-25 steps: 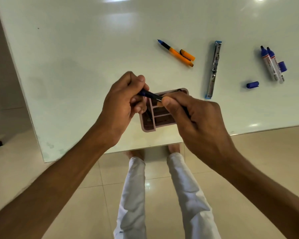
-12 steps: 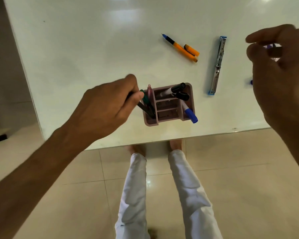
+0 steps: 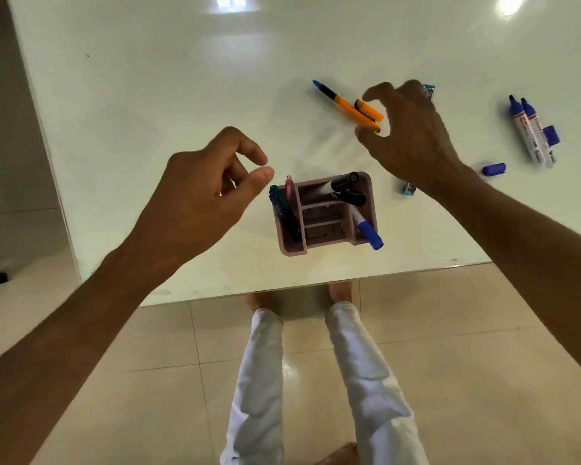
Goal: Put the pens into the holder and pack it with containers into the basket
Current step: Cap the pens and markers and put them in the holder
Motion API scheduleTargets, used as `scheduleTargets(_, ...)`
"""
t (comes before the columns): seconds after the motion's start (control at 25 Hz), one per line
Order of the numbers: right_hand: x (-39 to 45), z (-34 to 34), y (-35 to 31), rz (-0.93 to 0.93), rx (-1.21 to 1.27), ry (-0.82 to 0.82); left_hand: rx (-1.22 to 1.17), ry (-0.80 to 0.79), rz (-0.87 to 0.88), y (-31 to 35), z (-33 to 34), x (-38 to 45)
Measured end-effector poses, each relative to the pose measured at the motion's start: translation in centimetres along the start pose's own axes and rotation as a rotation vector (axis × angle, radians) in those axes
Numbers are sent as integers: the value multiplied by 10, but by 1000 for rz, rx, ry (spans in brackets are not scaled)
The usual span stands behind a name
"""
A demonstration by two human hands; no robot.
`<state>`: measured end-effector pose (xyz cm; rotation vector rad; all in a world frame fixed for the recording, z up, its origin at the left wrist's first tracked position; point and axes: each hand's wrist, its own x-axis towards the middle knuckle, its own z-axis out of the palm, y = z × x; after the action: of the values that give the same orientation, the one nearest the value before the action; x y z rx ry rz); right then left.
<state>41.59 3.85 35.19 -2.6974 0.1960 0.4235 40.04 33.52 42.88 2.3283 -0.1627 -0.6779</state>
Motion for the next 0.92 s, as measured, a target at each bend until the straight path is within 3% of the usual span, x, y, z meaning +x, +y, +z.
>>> scheduleTargets(0.2, 31, 25, 1, -74, -244, -41, -160, 108, -61, -9, -14, 4)
scheduleTargets(0.36, 29, 35, 1, -103, -321, -67, -706, 96, -264, -14, -21, 7)
scheduleTargets(0.52, 29, 26, 18, -165, -303, -95, -937, 67, -341, -15, -22, 8)
scheduleTargets(0.6, 32, 16, 23, -15, -126, -117, -1066, 74, -411, -11, -19, 8)
scheduleTargets(0.72, 26, -2, 12, 412, 430, -201, -1098, 71, -418, -5, -15, 7)
scheduleTargets(0.8, 16, -16, -6, 449, 739, -178, -1058, 59, -383, -1, -11, 6)
scheduleTargets(0.92, -8, -36, -41, 338, 1062, -175, -916, 8, -300, 11, -6, 5)
